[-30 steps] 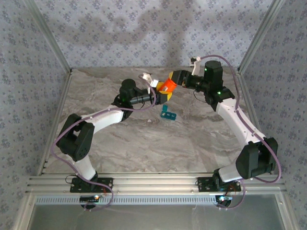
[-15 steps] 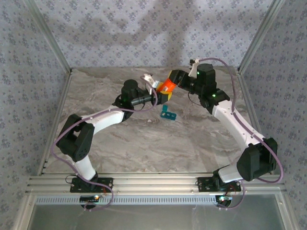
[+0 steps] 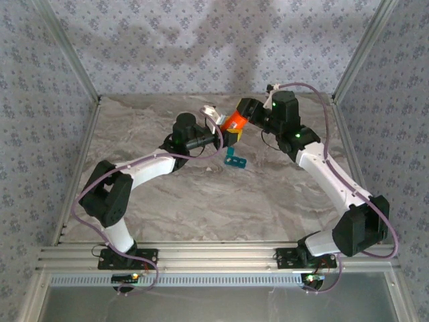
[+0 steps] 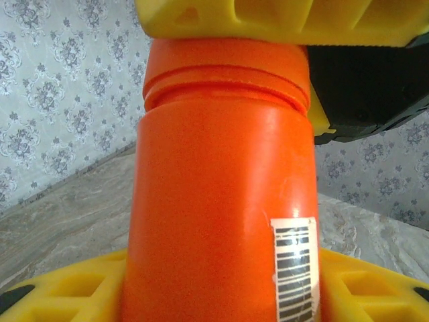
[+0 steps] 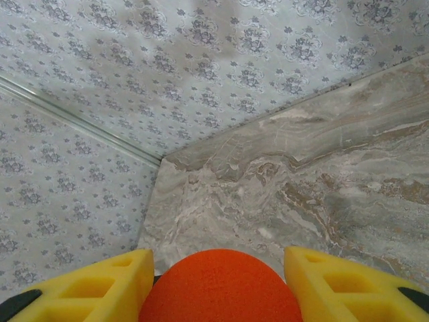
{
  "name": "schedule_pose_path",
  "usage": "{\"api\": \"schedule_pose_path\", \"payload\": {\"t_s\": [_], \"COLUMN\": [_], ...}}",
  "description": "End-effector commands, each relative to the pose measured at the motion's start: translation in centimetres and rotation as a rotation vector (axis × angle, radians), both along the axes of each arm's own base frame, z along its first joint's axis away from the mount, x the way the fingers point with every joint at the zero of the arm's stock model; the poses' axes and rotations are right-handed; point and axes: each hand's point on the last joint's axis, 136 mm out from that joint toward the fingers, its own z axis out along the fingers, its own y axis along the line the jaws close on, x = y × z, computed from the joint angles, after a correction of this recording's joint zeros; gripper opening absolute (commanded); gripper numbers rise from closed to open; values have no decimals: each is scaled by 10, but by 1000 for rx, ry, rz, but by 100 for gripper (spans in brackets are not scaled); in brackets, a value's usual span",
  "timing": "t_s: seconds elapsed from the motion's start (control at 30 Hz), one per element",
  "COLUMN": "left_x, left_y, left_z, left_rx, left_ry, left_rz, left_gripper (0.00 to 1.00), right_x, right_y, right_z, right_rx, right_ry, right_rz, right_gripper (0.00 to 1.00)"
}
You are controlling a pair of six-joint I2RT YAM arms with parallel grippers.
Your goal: Sort the pills into containers
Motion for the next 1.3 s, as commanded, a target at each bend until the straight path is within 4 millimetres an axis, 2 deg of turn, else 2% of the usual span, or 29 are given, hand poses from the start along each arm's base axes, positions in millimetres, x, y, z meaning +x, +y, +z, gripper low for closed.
{"api": "schedule_pose_path", "payload": {"t_s": [0.0,0.1,0.23,0.53,0.6,0.83,1.27], "left_x": [-12,-10,-8,-12,-14,-22,-23], "left_y": [-8,-8,-7,-1,0,1,1], "left_z": [37,35,36,45,48,54,57], "left_rx": [-63,-70,-81,-117,-127,-162,-177], "left_ry": [-100,-93,-80,-50,-44,2,24], "left_rz": [-30,-29,-37,-97,-121,-205,-226], "left_gripper": [0,0,0,0,0,0,0], "right_x": [-13,-15,-24,-27,-27,-34,-26], "right_y": [8,2,-4,-37,-38,-17,9], "right_z": [25,39,50,41,40,42,39], "right_rx": [25,20,9,16,41,114,161], "right_ry": [-17,-43,-80,-156,-185,-256,-220], "right_rz": [105,144,200,284,326,503,540], "right_gripper": [71,81,90,94,95,95,91]}}
